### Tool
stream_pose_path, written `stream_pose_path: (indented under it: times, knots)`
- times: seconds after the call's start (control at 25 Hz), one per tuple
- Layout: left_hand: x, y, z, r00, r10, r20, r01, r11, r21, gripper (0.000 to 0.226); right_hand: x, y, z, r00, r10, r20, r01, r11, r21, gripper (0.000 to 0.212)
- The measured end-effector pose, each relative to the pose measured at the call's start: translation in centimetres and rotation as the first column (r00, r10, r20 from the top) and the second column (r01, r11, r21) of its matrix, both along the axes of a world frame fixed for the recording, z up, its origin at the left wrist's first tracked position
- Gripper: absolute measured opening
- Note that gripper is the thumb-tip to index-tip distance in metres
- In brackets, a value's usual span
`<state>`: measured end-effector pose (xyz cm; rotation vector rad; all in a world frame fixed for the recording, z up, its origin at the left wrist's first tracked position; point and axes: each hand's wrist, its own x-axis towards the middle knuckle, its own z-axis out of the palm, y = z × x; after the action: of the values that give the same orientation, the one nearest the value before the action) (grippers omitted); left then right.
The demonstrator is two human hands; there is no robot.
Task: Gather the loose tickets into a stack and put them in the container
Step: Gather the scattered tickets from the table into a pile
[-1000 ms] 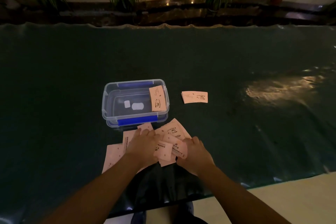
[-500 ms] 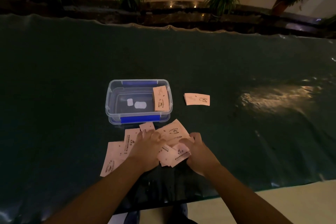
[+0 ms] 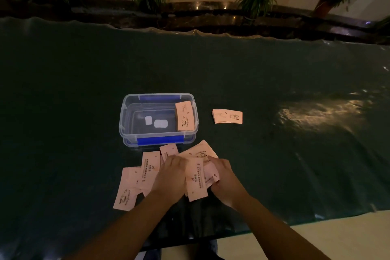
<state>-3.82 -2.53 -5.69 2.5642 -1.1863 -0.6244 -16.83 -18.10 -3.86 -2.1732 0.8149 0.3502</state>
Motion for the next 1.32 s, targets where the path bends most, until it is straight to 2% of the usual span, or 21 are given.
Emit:
stream_pose_path:
  times: [0.08,0.16,0.28,0.36,0.48,0.64,0.84,0.96,1.16,1.32]
  knots:
    - [-0.6,0.5,-0.4,0.998,-0.065,0.011,0.065,0.997,0.034,0.053,0.3,-0.1,0.1,0.993,0.099,-0.069,-0.102,0.994,-0.031,0.084]
    - [-1.0,0.4,-0.5,0.991,-0.132,-0.022,0.132,0.991,0.032,0.052,0.7,-0.3,0.1,0.963,0.217,-0.16,-0.236,0.965,-0.113,0.096]
    - [-1.5,-0.5,-0.5,0.982,-0.167,-0.091,0.172,0.984,0.041,0.058,1.3,-0.5,-0.3,0.88,0.397,-0.26,-0.467,0.822,-0.326,0.101]
    - [-1.6,-0.3,-0.5,0.989,-0.109,-0.101,0.114,0.992,0.045,0.06,1.5,-0.7,-0.5,0.811,0.514,-0.279,-0.585,0.707,-0.398,0.099]
    - [-0.9,1.1,-0.7,0.995,0.061,-0.081,-0.069,0.992,-0.108,0.057,1.4,-0.9,-1.0,0.718,0.619,-0.317,-0.694,0.605,-0.39,0.095]
    - [0.7,1.1,-0.7,0.99,0.14,-0.033,-0.143,0.983,-0.119,0.056,1.4,-0.8,-1.4,0.703,0.633,-0.324,-0.708,0.581,-0.401,0.082]
    - [1.9,-0.9,-0.7,0.998,0.062,0.026,-0.062,0.998,-0.008,0.067,0.8,-0.7,-1.1,0.715,0.6,-0.358,-0.697,0.571,-0.434,0.077]
    - [1.4,-1.9,-0.7,0.998,0.054,0.027,-0.056,0.995,0.08,0.082,-0.3,-0.9,-1.2,0.763,0.559,-0.326,-0.646,0.637,-0.42,0.079]
    - [0.6,-2.5,-1.4,0.999,0.014,0.03,-0.017,0.994,0.111,0.066,-0.6,-2.8,-0.4,0.841,0.473,-0.262,-0.54,0.716,-0.441,0.071]
    - [-0.4,-2.1,-1.9,0.999,-0.03,-0.028,0.032,0.998,0.055,0.059,0.3,-3.8,-0.2,0.804,0.518,-0.292,-0.594,0.67,-0.447,0.074]
